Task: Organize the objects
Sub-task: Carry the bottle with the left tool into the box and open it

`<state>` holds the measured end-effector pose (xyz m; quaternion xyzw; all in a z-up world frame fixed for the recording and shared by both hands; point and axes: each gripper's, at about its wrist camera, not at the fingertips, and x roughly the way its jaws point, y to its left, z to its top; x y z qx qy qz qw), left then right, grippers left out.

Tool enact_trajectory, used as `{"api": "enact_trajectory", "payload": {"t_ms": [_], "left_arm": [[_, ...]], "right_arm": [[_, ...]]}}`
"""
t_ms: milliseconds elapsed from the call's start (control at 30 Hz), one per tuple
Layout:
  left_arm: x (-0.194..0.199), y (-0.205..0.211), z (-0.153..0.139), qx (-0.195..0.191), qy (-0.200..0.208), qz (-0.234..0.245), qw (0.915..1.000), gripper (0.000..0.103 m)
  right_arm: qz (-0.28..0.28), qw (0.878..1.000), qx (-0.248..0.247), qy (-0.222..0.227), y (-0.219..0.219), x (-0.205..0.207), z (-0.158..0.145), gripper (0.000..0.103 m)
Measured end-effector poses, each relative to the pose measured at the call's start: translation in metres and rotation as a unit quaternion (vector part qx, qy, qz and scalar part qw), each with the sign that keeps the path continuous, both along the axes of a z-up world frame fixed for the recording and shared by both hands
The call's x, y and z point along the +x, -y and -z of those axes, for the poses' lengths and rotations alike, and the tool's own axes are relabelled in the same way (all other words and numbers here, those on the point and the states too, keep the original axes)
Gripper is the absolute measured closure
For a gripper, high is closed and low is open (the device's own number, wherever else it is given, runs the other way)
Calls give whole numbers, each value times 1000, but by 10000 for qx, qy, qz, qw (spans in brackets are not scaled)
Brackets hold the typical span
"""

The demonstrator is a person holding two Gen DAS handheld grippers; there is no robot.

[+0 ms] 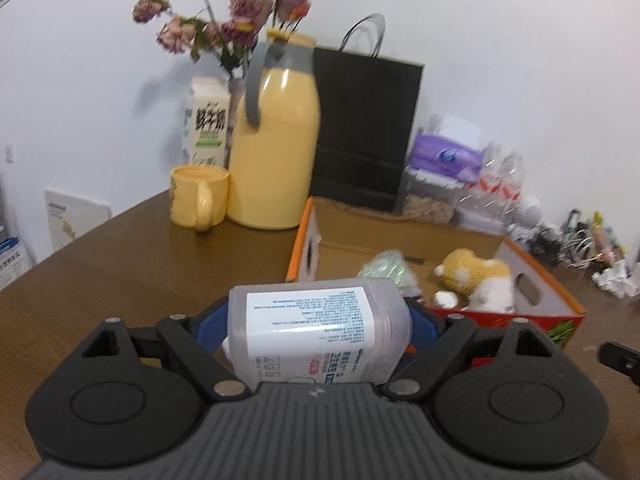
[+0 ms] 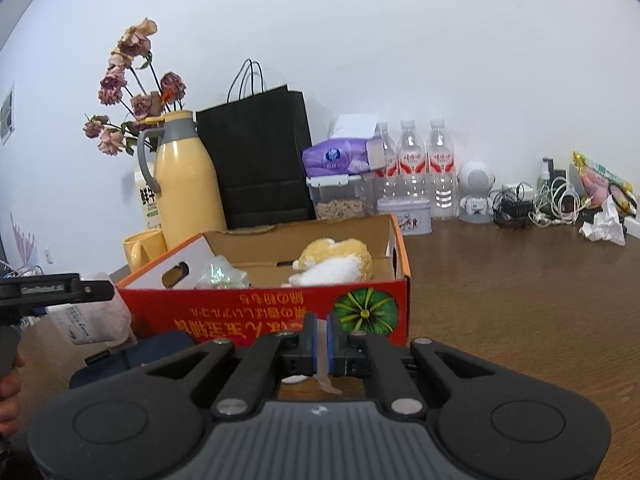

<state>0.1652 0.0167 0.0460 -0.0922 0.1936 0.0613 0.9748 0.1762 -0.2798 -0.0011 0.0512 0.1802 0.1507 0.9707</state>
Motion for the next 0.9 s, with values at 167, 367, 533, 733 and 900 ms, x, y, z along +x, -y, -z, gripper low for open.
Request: {"api": "enact_trajectory", "payload": {"t_ms": [167,367,533,733,900], "left_arm": [[-9,7,-21,50,345,266,9990,14],[0,21,-42,116,592,530,9968,14],[19,32,-54,155,752,692,9946,14],[54,39,-57,107,723,822,9939,14],[85,38,-50,2,651,796,9947,14]], "right_arm": [[-68,9998,5,174,-8,0,-16,99],[-205,9988,6,443,-24,13,-39,99],[-297,9979,29,577,-37,32,-56,99],[-372,9977,5,564,-54,67,-68,99],[-423,9982,-57,413,-70,102,-65,99]]}}
